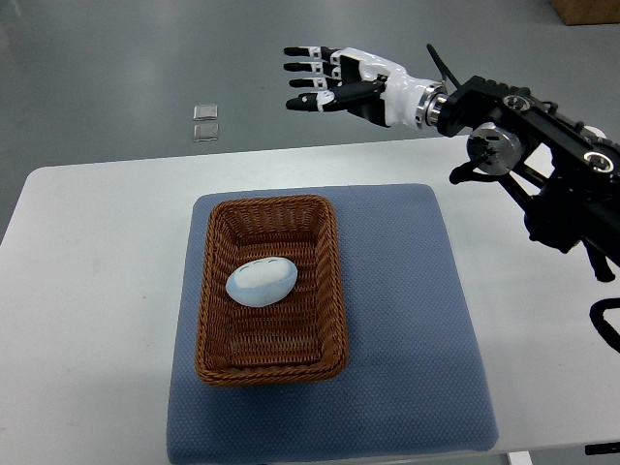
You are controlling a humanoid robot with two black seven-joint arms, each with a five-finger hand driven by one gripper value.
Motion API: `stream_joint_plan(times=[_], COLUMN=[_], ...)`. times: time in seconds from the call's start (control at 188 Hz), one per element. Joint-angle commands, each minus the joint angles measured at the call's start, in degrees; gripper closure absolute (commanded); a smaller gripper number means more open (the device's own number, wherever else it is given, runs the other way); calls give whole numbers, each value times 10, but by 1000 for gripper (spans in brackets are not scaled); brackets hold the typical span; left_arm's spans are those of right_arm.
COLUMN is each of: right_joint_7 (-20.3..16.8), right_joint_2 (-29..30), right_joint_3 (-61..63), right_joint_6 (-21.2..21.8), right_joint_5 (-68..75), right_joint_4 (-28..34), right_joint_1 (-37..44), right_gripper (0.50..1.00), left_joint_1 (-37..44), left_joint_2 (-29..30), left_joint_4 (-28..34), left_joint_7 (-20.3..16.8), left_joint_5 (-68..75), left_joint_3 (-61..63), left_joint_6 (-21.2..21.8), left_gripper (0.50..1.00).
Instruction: Place blue toy in brown basket
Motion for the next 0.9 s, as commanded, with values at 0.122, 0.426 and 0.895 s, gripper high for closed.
stream_joint_plan(times=[0.122,0.426,0.895], right_joint_7=[46,90,105], right_joint_2=[65,79,104], right_joint_3=[140,176,174], right_joint_6=[-3,5,28], right_joint_5=[123,238,239], right_joint_4=[-70,-188,-191], right_joint_1=[-83,-105,-127], right_gripper=[597,595,595], left_joint_1=[0,0,0], left_joint_2=[0,0,0], left_joint_4=[0,-1,1], left_joint_7=[0,0,0], left_joint_5=[0,1,0], left_joint_3=[0,0,0], left_joint_6=[0,0,0], left_gripper=[500,500,500])
